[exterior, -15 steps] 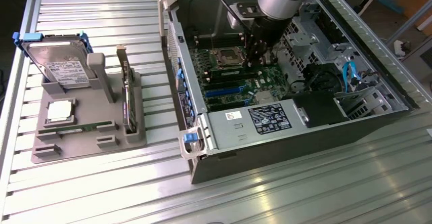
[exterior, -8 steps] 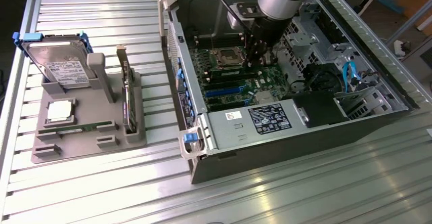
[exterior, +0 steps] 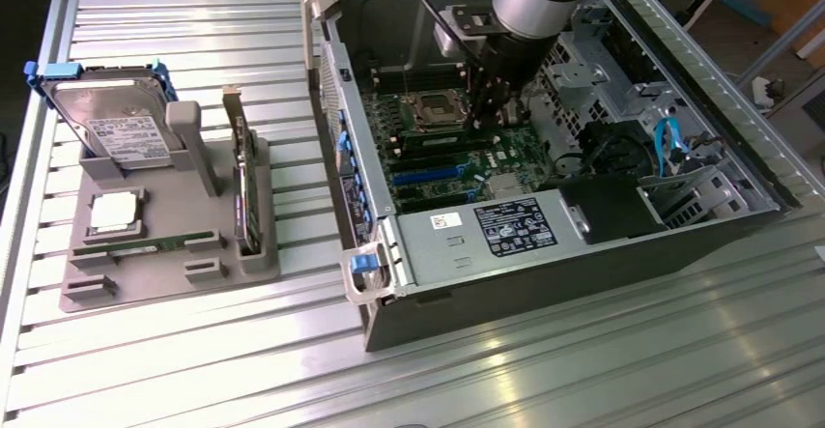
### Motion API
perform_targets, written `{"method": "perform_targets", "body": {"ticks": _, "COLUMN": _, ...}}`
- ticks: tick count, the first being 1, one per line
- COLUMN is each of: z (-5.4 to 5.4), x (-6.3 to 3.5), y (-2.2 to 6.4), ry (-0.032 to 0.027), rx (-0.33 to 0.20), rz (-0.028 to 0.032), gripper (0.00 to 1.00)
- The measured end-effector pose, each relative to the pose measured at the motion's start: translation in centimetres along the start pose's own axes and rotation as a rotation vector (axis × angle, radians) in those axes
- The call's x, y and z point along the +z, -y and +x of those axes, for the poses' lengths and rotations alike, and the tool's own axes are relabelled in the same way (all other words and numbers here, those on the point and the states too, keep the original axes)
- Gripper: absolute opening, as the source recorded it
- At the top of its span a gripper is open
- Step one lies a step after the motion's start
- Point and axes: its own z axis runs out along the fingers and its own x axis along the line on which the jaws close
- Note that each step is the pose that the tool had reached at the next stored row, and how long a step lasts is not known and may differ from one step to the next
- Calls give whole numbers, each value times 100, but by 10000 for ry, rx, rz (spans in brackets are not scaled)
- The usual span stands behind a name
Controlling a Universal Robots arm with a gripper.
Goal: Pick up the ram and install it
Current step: 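Insert the ram into the slot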
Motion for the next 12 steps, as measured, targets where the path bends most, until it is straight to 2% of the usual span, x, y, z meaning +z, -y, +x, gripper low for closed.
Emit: {"method": "perform_targets", "body": {"ticks": 12, "z": 0, "x": 23, "y": -8, "ry": 6, "rx": -13, "rz": 0, "gripper": 12}}
